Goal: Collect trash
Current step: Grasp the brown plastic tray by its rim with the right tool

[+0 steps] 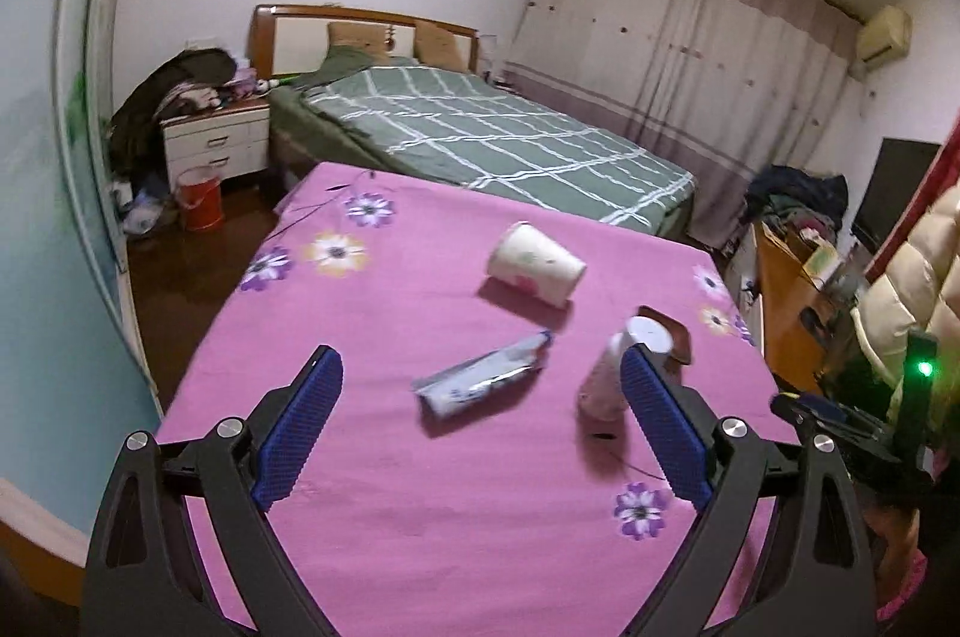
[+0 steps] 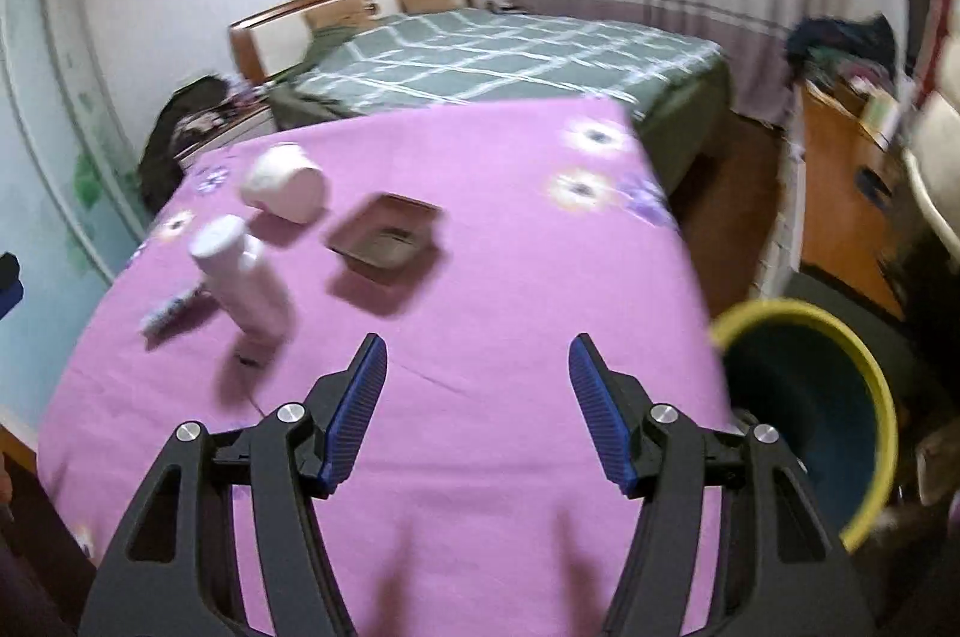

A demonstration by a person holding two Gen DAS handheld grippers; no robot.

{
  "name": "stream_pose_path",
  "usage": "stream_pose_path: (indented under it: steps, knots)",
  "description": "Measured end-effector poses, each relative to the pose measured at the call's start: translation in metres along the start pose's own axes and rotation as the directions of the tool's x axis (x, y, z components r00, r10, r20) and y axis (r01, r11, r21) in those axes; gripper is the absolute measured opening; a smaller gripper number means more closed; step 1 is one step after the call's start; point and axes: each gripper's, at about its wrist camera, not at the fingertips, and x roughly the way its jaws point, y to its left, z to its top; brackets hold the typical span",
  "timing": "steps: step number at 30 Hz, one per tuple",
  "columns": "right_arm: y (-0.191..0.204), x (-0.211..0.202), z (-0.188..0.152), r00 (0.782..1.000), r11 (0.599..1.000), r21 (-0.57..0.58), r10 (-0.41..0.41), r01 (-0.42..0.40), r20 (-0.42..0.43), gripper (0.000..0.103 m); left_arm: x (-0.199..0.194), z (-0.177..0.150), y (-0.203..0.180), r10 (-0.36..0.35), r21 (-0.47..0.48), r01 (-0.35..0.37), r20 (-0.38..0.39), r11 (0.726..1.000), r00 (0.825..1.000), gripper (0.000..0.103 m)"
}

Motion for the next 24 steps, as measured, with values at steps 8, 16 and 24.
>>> stream_pose_path:
  steps: [8, 16, 24]
  knots:
    - [0.042, 0.063, 0.050, 0.996, 0.999, -0.007, 0.048, -0.048, -0.077, 0.060, 0.008, -0.010, 0.012, -0.007, -0.019, 0.007, -0.019, 1.000, 1.000, 0.093]
    - [0.041, 0.120, 0.082, 0.987, 0.996, 0.080, 0.055, -0.044, -0.150, 0.069, 0.011, -0.013, 0.014, -0.004, -0.025, 0.003, -0.028, 1.000, 1.000, 0.093]
    - [0.042, 0.153, 0.090, 0.974, 0.994, 0.109, 0.033, -0.008, -0.224, 0.074, 0.015, -0.014, 0.013, -0.004, -0.034, 0.003, -0.040, 0.999, 0.999, 0.093]
